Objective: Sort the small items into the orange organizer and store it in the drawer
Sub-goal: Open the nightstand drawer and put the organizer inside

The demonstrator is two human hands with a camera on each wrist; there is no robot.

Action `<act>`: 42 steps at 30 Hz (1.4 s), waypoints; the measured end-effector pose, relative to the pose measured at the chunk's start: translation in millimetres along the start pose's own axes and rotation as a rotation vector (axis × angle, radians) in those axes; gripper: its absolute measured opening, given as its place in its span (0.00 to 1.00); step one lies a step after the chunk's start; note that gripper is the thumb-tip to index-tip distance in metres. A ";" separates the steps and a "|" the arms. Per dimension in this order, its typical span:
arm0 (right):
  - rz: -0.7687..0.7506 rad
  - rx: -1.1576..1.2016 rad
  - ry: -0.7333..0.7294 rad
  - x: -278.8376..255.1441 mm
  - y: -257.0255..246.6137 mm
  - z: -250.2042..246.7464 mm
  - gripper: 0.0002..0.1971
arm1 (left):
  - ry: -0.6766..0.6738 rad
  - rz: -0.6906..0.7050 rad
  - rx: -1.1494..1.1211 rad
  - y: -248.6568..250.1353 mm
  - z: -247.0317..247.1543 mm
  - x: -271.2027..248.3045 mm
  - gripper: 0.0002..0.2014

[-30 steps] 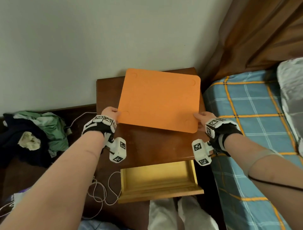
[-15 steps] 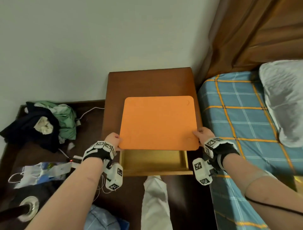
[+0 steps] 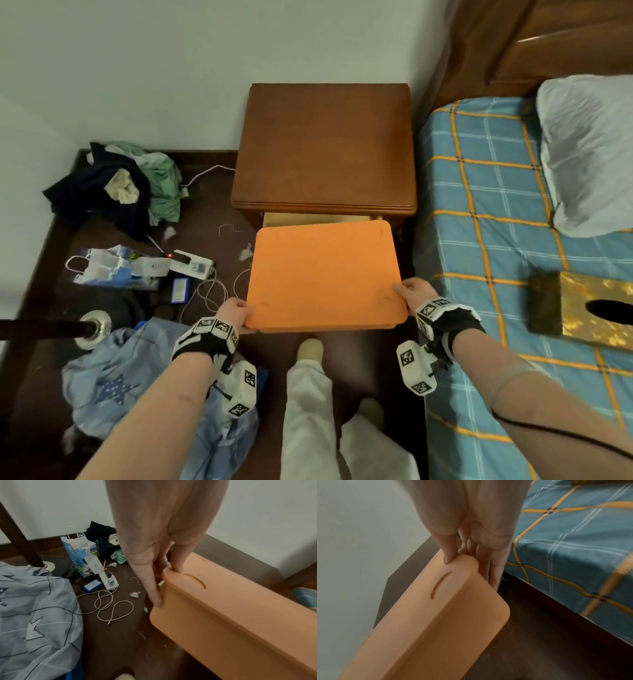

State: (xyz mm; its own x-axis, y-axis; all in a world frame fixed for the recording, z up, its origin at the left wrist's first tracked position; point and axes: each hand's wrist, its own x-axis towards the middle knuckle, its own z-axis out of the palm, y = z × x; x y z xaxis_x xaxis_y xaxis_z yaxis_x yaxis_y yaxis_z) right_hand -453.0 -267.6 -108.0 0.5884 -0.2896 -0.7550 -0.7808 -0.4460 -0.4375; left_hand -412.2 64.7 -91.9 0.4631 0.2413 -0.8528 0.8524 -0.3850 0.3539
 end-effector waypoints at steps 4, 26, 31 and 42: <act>0.025 0.014 -0.046 16.0 -8.1 21.7 0.20 | 0.011 -0.058 0.017 0.4 -9.6 28.9 0.13; 0.257 0.176 -0.022 165.2 -48.0 32.9 0.23 | 0.023 -0.106 0.088 109.8 10.1 173.1 0.06; 0.188 0.221 0.013 203.9 -54.5 27.7 0.25 | 0.035 -0.026 0.059 126.5 23.8 202.0 0.19; 0.134 0.095 0.127 240.2 -26.1 52.7 0.21 | 0.191 0.097 0.368 89.9 63.0 250.2 0.20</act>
State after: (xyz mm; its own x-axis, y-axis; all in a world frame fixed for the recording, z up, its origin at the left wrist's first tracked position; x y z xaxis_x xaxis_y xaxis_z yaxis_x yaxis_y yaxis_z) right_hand -302.4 -280.9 -303.7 0.4950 -0.4485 -0.7442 -0.8666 -0.3165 -0.3857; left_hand -234.9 34.3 -297.7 0.6034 0.3357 -0.7233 0.6748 -0.6983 0.2388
